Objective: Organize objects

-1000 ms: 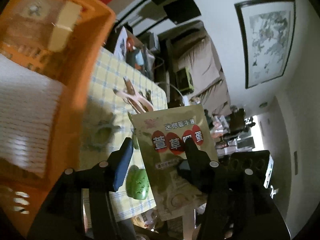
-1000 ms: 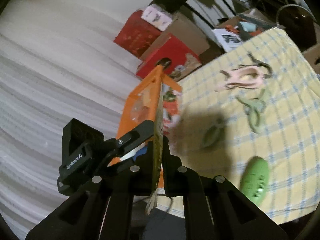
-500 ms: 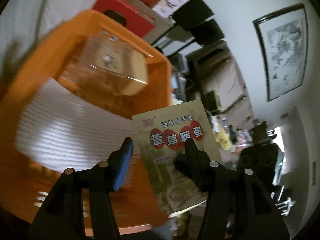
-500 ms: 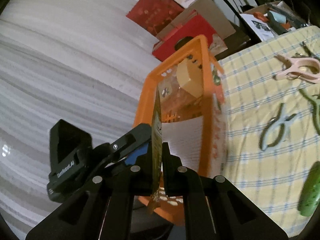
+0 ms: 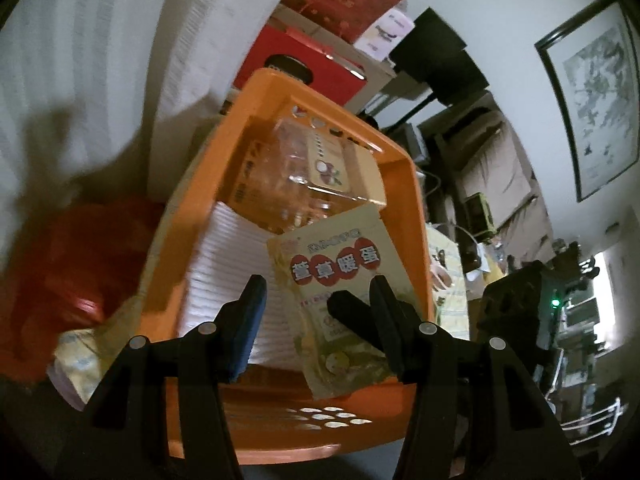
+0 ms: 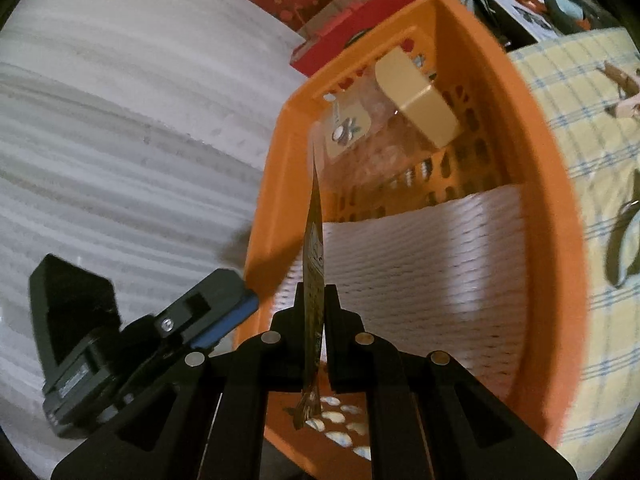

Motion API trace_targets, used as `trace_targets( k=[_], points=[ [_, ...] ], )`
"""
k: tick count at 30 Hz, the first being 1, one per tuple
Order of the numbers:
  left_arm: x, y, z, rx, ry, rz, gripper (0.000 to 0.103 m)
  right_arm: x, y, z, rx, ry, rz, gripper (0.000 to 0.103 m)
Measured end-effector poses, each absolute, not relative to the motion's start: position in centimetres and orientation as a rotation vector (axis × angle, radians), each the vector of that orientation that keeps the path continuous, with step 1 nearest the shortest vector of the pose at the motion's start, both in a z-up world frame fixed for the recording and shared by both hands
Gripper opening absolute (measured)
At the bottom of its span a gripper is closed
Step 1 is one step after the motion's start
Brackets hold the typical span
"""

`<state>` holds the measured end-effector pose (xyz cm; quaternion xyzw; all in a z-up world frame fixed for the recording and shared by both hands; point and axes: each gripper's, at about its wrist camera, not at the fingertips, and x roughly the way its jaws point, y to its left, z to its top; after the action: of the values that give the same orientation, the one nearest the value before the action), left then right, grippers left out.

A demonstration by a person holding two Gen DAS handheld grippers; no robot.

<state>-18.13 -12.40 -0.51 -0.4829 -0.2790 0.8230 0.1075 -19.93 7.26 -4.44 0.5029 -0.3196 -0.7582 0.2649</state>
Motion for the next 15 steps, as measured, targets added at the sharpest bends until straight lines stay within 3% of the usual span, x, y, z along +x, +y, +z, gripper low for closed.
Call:
trace_targets(
  k=[8,12,15],
  points=[
    [-17.8,-14.3,-0.6,-1.419,-0.84,2.44,0.049,-20.6,4.8,-6.3,1.38,-0.968,-2.114,0.007],
    [-17.8,-14.4,-0.7,-1.427,-0.825,2.448,0.049,-20.6,3.4,-6.7,1.431,-0.931,-2.128,0.01],
    [-17.8,-14.5,-0.9,-1.431,-0.822,2.453,0.049,-20.7,2.7,-6.7,1.499,-0.833,-2.17,0.025]
  ],
)
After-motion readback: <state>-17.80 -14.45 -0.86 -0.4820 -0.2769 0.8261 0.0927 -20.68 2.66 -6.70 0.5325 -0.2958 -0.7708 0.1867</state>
